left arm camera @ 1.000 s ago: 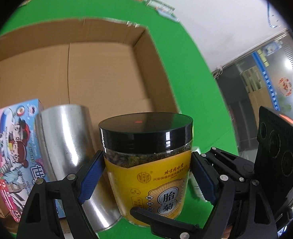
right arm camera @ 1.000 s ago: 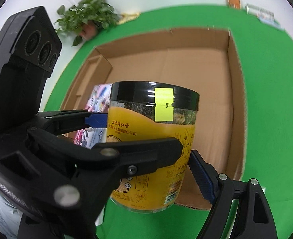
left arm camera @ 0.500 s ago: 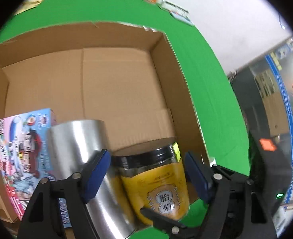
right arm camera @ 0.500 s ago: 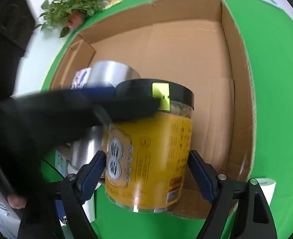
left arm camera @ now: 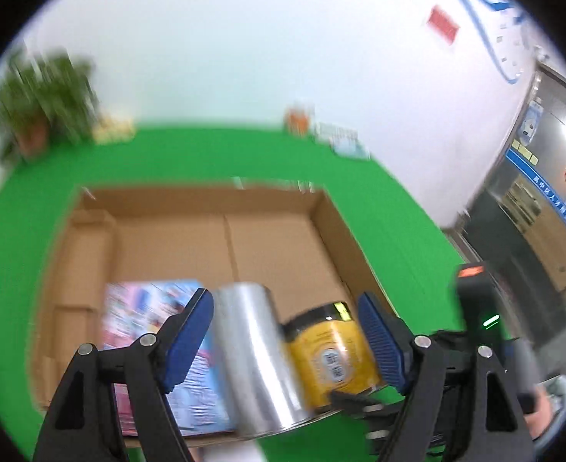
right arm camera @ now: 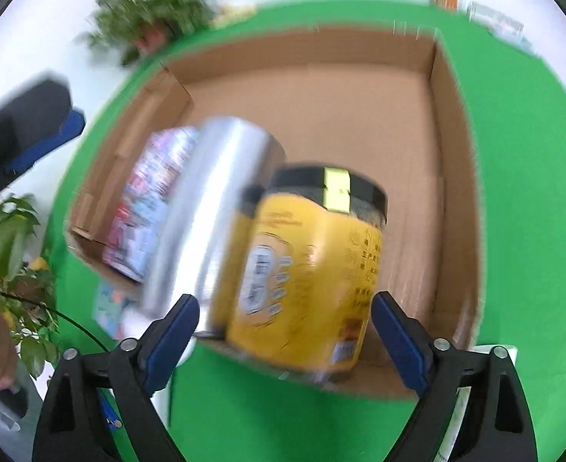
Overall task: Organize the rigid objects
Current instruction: 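Lower the yellow jar into the box beside the silver cylinder, release, then move the left tool to the white spray bottle lying on the table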
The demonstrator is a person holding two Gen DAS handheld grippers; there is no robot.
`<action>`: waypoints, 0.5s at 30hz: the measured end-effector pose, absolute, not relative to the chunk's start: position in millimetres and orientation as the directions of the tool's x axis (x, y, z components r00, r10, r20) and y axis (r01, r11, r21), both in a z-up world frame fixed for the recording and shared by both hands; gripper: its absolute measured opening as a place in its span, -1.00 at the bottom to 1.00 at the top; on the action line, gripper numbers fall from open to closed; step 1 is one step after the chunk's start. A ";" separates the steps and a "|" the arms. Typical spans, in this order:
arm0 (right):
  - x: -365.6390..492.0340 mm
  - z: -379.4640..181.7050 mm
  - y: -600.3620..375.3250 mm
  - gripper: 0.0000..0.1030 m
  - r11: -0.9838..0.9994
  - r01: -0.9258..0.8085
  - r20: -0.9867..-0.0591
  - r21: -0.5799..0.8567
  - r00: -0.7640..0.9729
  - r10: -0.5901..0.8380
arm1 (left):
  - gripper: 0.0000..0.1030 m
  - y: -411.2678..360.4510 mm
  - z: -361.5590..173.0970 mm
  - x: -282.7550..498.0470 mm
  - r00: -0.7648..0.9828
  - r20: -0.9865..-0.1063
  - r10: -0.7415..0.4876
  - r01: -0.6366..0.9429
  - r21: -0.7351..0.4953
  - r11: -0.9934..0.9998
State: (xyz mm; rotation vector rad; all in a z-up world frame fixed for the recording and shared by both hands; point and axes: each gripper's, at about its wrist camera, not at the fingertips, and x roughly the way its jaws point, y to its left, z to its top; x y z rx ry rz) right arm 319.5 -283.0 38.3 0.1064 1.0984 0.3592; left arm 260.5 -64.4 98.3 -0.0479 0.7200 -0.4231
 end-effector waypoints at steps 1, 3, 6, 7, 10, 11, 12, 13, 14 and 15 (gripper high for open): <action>306.0 51.0 -285.6 0.98 0.942 -0.226 -0.820 0.247 0.470 0.327 | 0.59 -57.7 103.4 245.8 0.712 -0.600 -0.365 0.346 -0.152 0.926; 270.3 69.8 -289.6 0.98 0.956 -0.204 -0.748 0.213 0.596 0.293 | 0.66 -47.5 109.9 219.7 0.776 -0.545 -0.317 0.313 -0.104 0.944; 228.6 75.9 -290.8 0.98 0.962 -0.193 -0.673 0.193 0.687 0.273 | 0.71 -37.1 110.5 183.0 0.826 -0.486 -0.284 0.282 -0.079 0.956; 210.7 72.3 -290.0 0.98 0.966 -0.183 -0.648 0.181 0.717 0.257 | 0.74 -38.7 107.8 171.6 0.833 -0.479 -0.275 0.272 -0.078 0.959; 179.2 60.1 -292.1 0.98 0.979 -0.156 -0.613 0.131 0.764 0.204 | 0.76 -42.1 88.9 146.1 0.822 -0.502 -0.269 0.255 -0.097 0.962; 168.1 54.9 -301.2 0.98 0.984 -0.144 -0.596 0.107 0.782 0.180 | 0.76 -41.5 81.5 139.5 0.810 -0.521 -0.270 0.252 -0.107 0.962; 159.9 54.1 -313.2 0.98 0.986 -0.139 -0.582 0.093 0.796 0.167 | 0.76 -40.5 73.6 132.2 0.798 -0.537 -0.274 0.249 -0.121 0.961; 147.6 51.6 -319.6 0.98 0.988 -0.134 -0.552 0.075 0.820 0.153 | 0.76 -39.6 67.0 129.8 0.791 -0.546 -0.274 0.247 -0.125 0.961; 136.6 48.9 -324.8 0.98 0.989 -0.133 -0.534 0.067 0.833 0.148 | 0.75 -39.0 58.9 124.9 0.784 -0.560 -0.270 0.245 -0.120 0.962; 129.3 49.5 -338.3 0.98 0.990 -0.130 -0.522 0.061 0.841 0.143 | 0.74 -40.7 53.5 122.0 0.776 -0.571 -0.268 0.250 -0.112 0.962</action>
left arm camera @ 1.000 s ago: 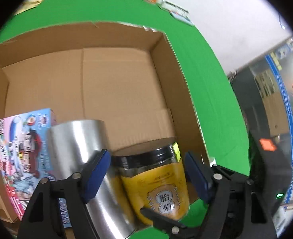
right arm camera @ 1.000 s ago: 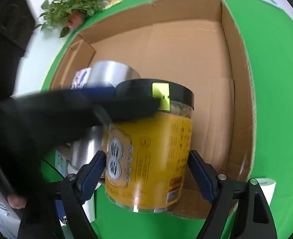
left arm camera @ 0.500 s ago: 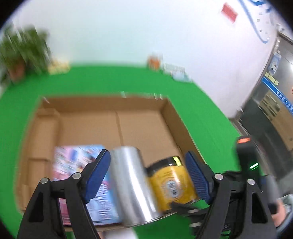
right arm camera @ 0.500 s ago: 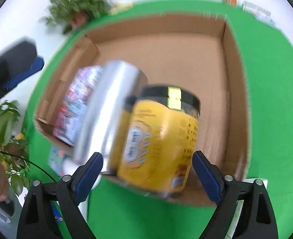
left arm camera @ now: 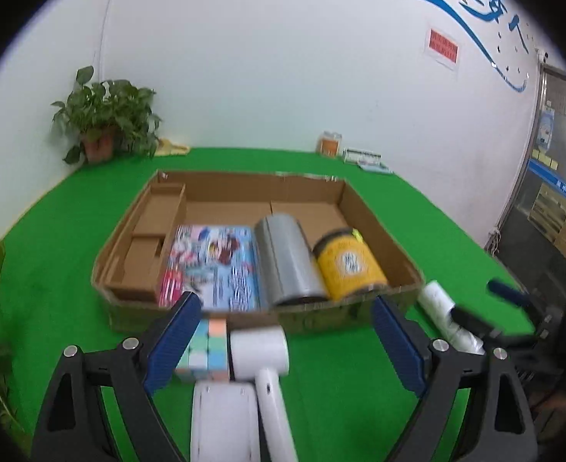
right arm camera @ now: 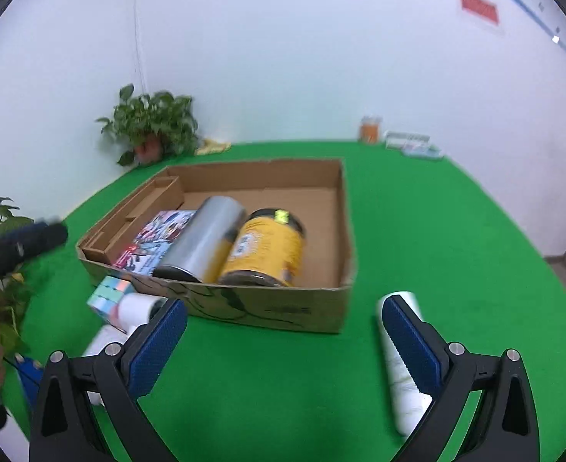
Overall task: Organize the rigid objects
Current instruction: 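Move the left tool to the white spray bottle lying on the table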
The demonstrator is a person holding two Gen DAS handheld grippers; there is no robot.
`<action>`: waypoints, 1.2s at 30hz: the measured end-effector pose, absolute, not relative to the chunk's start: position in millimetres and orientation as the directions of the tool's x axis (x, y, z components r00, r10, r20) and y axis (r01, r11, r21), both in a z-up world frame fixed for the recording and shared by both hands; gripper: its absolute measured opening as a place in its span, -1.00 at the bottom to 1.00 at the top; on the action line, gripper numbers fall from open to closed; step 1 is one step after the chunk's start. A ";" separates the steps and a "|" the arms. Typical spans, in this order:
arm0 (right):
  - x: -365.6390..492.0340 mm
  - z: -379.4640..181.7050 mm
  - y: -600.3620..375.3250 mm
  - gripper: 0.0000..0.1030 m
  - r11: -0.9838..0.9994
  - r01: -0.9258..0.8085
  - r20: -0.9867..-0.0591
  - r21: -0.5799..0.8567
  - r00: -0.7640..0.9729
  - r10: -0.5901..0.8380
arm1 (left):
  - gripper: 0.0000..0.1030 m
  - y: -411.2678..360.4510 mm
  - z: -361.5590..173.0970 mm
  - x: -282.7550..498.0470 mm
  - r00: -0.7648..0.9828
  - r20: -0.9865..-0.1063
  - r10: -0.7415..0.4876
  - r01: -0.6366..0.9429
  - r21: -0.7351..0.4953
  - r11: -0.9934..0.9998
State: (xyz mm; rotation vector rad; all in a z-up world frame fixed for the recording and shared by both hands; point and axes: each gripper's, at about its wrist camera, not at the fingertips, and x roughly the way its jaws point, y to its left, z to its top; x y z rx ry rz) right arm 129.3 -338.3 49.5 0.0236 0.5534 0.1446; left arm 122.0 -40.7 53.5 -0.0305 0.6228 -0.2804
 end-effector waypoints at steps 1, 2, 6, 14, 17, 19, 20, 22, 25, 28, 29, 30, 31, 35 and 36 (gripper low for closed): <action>127.0 43.1 -352.8 0.98 0.993 -0.100 -0.539 0.057 0.834 0.115 | 0.64 -41.0 47.7 120.4 0.766 -0.585 -0.268 0.256 -0.105 0.961; 126.4 39.7 -372.4 0.98 0.996 -0.071 -0.567 0.061 0.818 0.093 | 0.10 -42.2 40.8 118.0 0.745 -0.607 -0.276 0.270 -0.104 0.957; 142.5 -1.6 -440.9 0.78 0.988 0.079 -0.739 0.135 0.672 0.047 | -0.35 -51.2 22.0 116.1 0.624 -0.697 -0.354 0.320 -0.185 0.929; 153.6 -40.4 -465.1 -0.14 0.963 0.110 -0.806 0.245 0.575 0.139 | 0.73 -52.4 16.3 106.5 0.627 -0.690 -0.360 0.294 -0.219 0.931; 131.9 -41.5 -450.6 -0.14 0.980 0.077 -0.821 0.181 0.561 0.107 | 0.73 -54.7 10.6 106.5 0.579 -0.708 -0.404 0.301 -0.275 0.913; 113.6 -41.2 -444.8 -0.15 0.986 0.054 -0.833 0.156 0.544 0.101 | 0.73 -56.4 6.9 105.2 0.557 -0.709 -0.431 0.306 -0.307 0.901; 106.1 -39.5 -440.7 -0.15 0.992 0.042 -0.837 0.122 0.541 0.080 | 0.73 -58.5 4.5 104.4 0.545 -0.712 -0.442 0.313 -0.316 0.895; 89.5 -38.1 -425.7 -0.15 1.000 0.009 -0.846 0.011 0.534 0.005 | 0.73 -64.1 -0.2 103.4 0.515 -0.721 -0.464 0.332 -0.331 0.883; 75.2 -38.8 -396.5 -0.14 0.992 0.000 -0.844 -0.124 0.525 -0.105 | 0.72 -72.8 -8.5 102.8 0.466 -0.729 -0.502 0.352 -0.368 0.861; 55.9 -28.4 -368.3 0.14 0.993 -0.070 -0.837 -0.099 0.545 -0.045 | 0.72 -79.0 -20.1 110.3 0.381 -0.739 -0.555 0.323 -0.456 0.829; 50.0 -22.4 -361.3 0.28 0.993 -0.114 -0.830 -0.042 0.558 0.029 | 0.72 -80.9 -23.3 112.3 0.361 -0.736 -0.573 0.322 -0.478 0.817; 42.4 -13.5 -353.8 0.50 0.987 -0.161 -0.809 0.024 0.576 0.114 | 0.72 -82.5 -26.2 114.1 0.347 -0.733 -0.585 0.321 -0.493 0.809; 36.9 -6.5 -349.5 0.59 0.985 -0.167 -0.790 0.041 0.598 0.134 | 0.72 -85.3 -30.6 116.9 0.328 -0.736 -0.592 0.315 -0.505 0.803; 37.0 -3.6 -353.2 0.60 0.971 -0.144 -0.785 0.193 0.571 0.241 | 0.72 -94.8 -42.0 126.0 0.258 -0.732 -0.630 0.293 -0.562 0.773; 44.2 -7.2 -356.4 0.60 0.966 -0.142 -0.790 0.216 0.556 0.258 | 0.72 -98.1 -44.2 128.5 0.241 -0.730 -0.640 0.288 -0.576 0.765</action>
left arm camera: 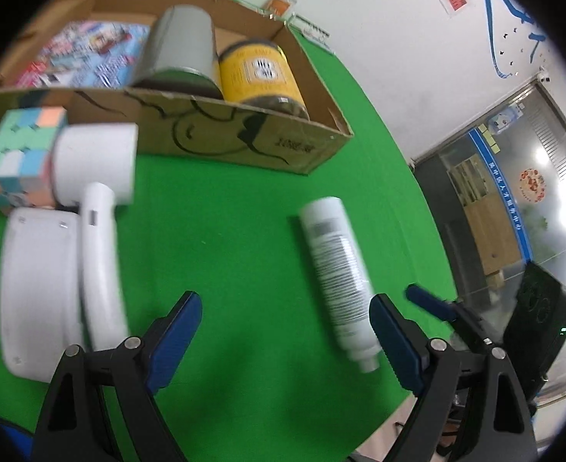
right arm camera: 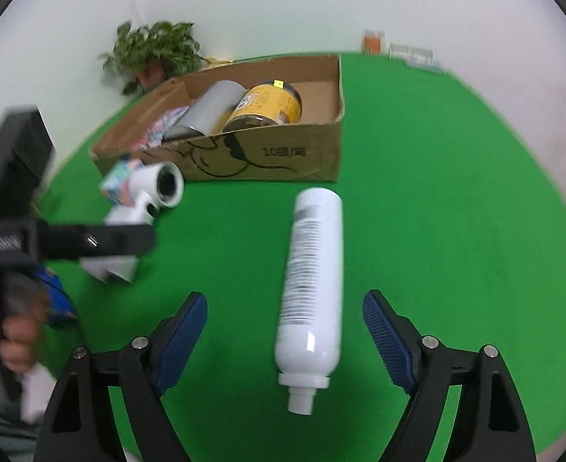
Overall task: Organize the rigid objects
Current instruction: 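Move the left tool to the white spray bottle lying on the table, then grasp the white spray bottle with the left tool and lift it upright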
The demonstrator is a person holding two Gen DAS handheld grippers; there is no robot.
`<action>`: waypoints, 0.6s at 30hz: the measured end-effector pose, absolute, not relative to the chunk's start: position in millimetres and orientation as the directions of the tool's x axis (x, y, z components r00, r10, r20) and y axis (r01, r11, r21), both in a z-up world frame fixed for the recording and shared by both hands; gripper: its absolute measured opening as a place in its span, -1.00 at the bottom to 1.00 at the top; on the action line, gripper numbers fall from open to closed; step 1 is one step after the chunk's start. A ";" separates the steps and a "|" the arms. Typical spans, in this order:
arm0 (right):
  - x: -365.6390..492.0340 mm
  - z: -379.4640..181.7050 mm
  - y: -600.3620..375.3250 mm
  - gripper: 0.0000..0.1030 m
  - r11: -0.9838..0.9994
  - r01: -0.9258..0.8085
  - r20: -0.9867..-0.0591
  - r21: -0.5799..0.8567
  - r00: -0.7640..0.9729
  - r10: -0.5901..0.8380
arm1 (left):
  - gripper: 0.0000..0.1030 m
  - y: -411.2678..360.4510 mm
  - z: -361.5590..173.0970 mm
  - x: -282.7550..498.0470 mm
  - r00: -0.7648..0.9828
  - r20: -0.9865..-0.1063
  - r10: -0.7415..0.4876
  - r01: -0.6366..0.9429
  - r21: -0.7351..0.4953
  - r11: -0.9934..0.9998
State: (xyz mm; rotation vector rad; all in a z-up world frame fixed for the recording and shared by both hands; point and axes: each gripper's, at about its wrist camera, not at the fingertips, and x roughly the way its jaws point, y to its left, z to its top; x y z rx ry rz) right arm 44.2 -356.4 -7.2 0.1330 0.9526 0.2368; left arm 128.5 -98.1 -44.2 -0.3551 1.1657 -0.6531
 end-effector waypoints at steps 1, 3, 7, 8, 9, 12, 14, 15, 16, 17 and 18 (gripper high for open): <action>46.2 -15.1 -354.5 0.57 0.958 -0.141 -0.801 0.248 0.527 0.285 | 0.72 -101.6 -45.2 130.5 0.227 -0.727 -0.649 0.291 -0.585 0.757; 58.9 -19.7 -362.8 0.38 0.941 -0.152 -0.806 0.303 0.486 0.338 | 0.72 -111.5 -49.0 135.3 0.193 -0.726 -0.660 0.311 -0.593 0.743; 82.7 -41.9 -340.9 0.19 0.900 -0.175 -0.799 0.400 0.415 0.436 | 0.70 -127.7 -61.2 143.5 0.127 -0.748 -0.652 0.310 -0.594 0.742; 86.7 -46.0 -334.5 0.15 0.892 -0.184 -0.795 0.412 0.405 0.451 | 0.70 -128.9 -63.0 145.1 0.117 -0.754 -0.647 0.305 -0.592 0.746; 85.4 -49.2 -325.0 0.10 0.886 -0.187 -0.791 0.424 0.400 0.463 | 0.70 -129.0 -63.8 146.1 0.116 -0.759 -0.640 0.304 -0.587 0.751; 89.7 -55.1 -308.4 0.03 0.862 -0.213 -0.777 0.460 0.374 0.507 | 0.69 -128.1 -68.3 146.1 0.121 -0.797 -0.591 0.301 -0.538 0.787; 92.2 -60.0 -298.2 -0.05 0.858 -0.227 -0.783 0.461 0.351 0.514 | 0.45 -123.3 -75.2 149.1 0.110 -0.815 -0.569 0.271 -0.527 0.806; 95.8 -60.0 -295.6 -0.11 0.853 -0.232 -0.783 0.467 0.339 0.521 | 0.46 -121.1 -77.4 149.6 0.102 -0.817 -0.567 0.258 -0.529 0.808; 97.8 -62.2 -290.4 -0.09 0.853 -0.236 -0.787 0.466 0.331 0.522 | 0.34 -118.8 -75.1 148.8 0.112 -0.820 -0.561 0.258 -0.521 0.814; 98.2 -61.9 -286.3 -0.09 0.860 -0.241 -0.791 0.451 0.338 0.510 | 0.21 -118.0 -73.4 147.7 0.118 -0.832 -0.542 0.261 -0.501 0.825; 99.5 -61.9 -284.5 -0.09 0.862 -0.240 -0.794 0.446 0.340 0.505 | 0.14 -117.8 -71.9 147.0 0.122 -0.841 -0.527 0.266 -0.484 0.834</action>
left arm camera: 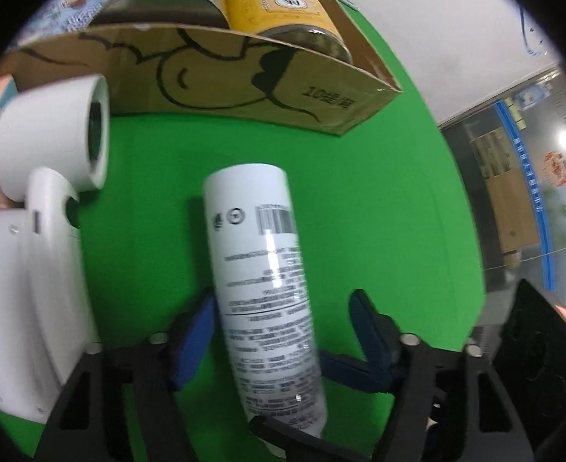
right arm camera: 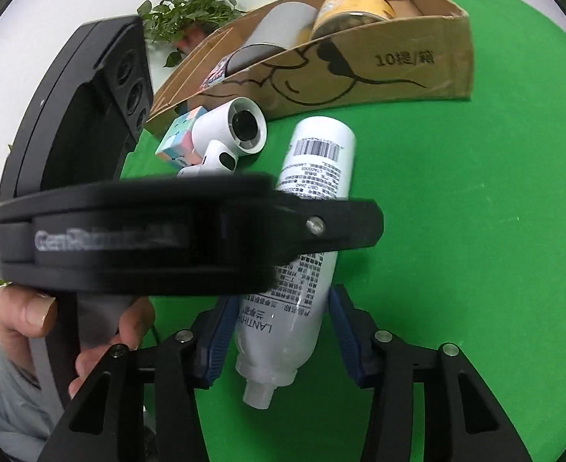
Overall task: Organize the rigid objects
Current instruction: 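Grasp the white spray bottle with the left tool and lift it upright, then lower the white bottle into the box beside the yellow jar, release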
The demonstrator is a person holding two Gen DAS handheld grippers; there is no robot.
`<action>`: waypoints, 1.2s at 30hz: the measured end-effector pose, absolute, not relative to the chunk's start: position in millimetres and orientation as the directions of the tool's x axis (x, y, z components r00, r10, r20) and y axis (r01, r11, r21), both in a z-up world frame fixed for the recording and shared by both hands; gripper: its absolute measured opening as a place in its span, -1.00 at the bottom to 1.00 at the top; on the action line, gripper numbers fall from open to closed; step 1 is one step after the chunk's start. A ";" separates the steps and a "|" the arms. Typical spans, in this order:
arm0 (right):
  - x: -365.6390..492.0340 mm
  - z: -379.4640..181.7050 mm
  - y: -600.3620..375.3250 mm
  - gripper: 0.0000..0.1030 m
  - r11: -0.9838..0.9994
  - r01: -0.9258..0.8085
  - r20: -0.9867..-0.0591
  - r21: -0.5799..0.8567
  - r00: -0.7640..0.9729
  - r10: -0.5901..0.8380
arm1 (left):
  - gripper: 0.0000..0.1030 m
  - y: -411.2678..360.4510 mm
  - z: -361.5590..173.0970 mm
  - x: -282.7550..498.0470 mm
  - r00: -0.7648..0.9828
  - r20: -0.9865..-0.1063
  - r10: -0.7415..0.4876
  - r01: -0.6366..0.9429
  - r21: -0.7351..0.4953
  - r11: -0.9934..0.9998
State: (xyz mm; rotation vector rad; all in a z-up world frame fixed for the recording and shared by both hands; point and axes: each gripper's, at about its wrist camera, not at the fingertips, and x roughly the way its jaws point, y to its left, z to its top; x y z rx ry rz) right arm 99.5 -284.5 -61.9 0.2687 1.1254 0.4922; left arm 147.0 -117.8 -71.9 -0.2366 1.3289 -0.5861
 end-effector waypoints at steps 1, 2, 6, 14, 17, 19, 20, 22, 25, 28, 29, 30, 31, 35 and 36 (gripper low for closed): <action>100.6 -62.3 -284.1 -0.10 0.862 -0.236 -0.793 0.449 0.340 0.506 | 0.03 -117.4 -70.7 146.5 0.129 -0.849 -0.512 0.269 -0.468 0.842; 102.0 -62.8 -285.4 -0.10 0.861 -0.230 -0.791 0.453 0.341 0.508 | -0.09 -115.8 -69.7 145.8 0.136 -0.856 -0.498 0.266 -0.453 0.851; 98.0 -58.2 -283.6 -0.11 0.878 -0.247 -0.803 0.411 0.358 0.477 | -0.10 -110.6 -66.6 145.6 0.133 -0.848 -0.513 0.258 -0.470 0.844; 93.1 -22.7 -293.2 -0.13 0.880 -0.283 -0.765 0.380 0.439 0.472 | -0.11 -109.0 -29.4 144.1 0.224 -0.817 -0.532 0.306 -0.459 0.834; 98.4 4.3 -294.7 -0.13 0.892 -0.304 -0.749 0.336 0.487 0.448 | -0.12 -114.3 -1.5 147.2 0.271 -0.795 -0.543 0.359 -0.440 0.823; 102.6 21.2 -297.5 -0.15 0.900 -0.306 -0.742 0.309 0.514 0.430 | -0.13 -117.7 17.1 151.7 0.297 -0.776 -0.557 0.393 -0.432 0.811; 108.5 33.2 -299.3 -0.16 0.906 -0.307 -0.737 0.290 0.532 0.416 | -0.14 -119.5 28.4 155.6 0.310 -0.766 -0.563 0.408 -0.428 0.807; 112.6 51.7 -309.5 -0.19 0.912 -0.306 -0.728 0.274 0.554 0.405 | -0.15 -123.7 47.3 164.6 0.333 -0.751 -0.570 0.435 -0.414 0.799; 125.5 77.8 -318.4 -0.20 0.915 -0.312 -0.711 0.256 0.580 0.397 | -0.16 -133.4 69.9 177.6 0.356 -0.734 -0.578 0.463 -0.399 0.791; 145.2 105.2 -328.8 -0.21 0.915 -0.326 -0.694 0.236 0.603 0.394 | -0.17 -145.1 93.1 196.5 0.371 -0.720 -0.587 0.488 -0.386 0.783; 153.8 111.2 -328.3 -0.21 0.915 -0.328 -0.693 0.235 0.604 0.395 | -0.16 -144.6 97.3 202.6 0.372 -0.718 -0.589 0.491 -0.386 0.781; 161.1 118.3 -331.4 -0.21 0.915 -0.330 -0.693 0.232 0.604 0.394 | -0.16 -148.5 102.4 210.2 0.371 -0.717 -0.590 0.494 -0.386 0.779; 169.9 125.6 -334.6 -0.22 0.915 -0.331 -0.694 0.230 0.604 0.393 | -0.17 -152.0 108.1 220.5 0.368 -0.718 -0.591 0.494 -0.388 0.778; 214.0 141.3 -347.5 -0.22 0.914 -0.338 -0.715 0.223 0.581 0.389 | -0.17 -164.3 112.7 257.0 0.349 -0.736 -0.580 0.488 -0.386 0.783; 224.1 142.2 -350.4 -0.21 0.914 -0.338 -0.724 0.225 0.569 0.389 | -0.17 -168.9 110.1 267.3 0.335 -0.746 -0.576 0.483 -0.389 0.785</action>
